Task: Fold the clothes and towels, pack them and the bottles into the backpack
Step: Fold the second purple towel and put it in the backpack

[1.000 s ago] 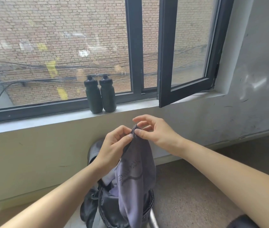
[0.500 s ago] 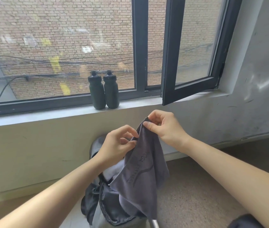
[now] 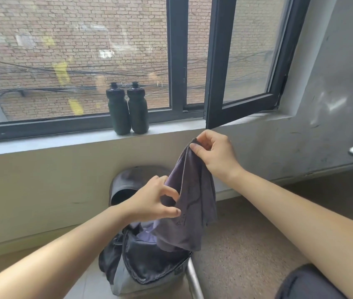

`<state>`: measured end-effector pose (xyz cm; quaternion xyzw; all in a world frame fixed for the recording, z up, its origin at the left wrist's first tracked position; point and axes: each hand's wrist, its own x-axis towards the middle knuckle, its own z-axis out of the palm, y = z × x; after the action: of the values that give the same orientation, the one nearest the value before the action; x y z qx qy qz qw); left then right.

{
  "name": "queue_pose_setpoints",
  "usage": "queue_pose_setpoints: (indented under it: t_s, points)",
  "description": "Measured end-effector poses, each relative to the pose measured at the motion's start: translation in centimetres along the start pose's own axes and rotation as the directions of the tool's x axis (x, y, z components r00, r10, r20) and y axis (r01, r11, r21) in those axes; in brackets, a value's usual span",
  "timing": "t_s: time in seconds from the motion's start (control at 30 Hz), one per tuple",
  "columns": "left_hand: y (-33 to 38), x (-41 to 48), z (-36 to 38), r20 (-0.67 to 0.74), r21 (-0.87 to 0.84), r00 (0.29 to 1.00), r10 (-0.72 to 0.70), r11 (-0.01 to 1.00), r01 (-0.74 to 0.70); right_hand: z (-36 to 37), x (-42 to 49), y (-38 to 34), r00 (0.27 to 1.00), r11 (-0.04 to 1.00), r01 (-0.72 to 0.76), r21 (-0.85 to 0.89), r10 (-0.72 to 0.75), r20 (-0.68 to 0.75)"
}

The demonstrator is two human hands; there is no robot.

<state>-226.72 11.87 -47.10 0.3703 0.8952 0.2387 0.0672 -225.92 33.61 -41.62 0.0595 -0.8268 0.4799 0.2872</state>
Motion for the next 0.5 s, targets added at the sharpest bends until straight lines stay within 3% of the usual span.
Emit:
queue_pose_setpoints:
  t_s: [0.1, 0.3, 0.5]
  points:
    - [0.7, 0.2, -0.1, -0.048, -0.015, 0.998, 0.03, 0.999, -0.031, -0.2, -0.1, -0.2, 1.0, 0.999, 0.008, -0.038, -0.009, -0.012]
    - [2.9, 0.5, -0.4, -0.226, -0.459, 0.974, -0.013, 0.883, -0.095, 0.0, -0.5, -0.6, 0.989, 0.992, 0.097, -0.078, -0.087, 0.121]
    - [1.9, 0.9, 0.1, -0.346, -0.323, 0.938, -0.024, 0.942, -0.095, -0.2, -0.5, -1.1, 0.991, 0.989, 0.094, -0.114, -0.082, 0.104]
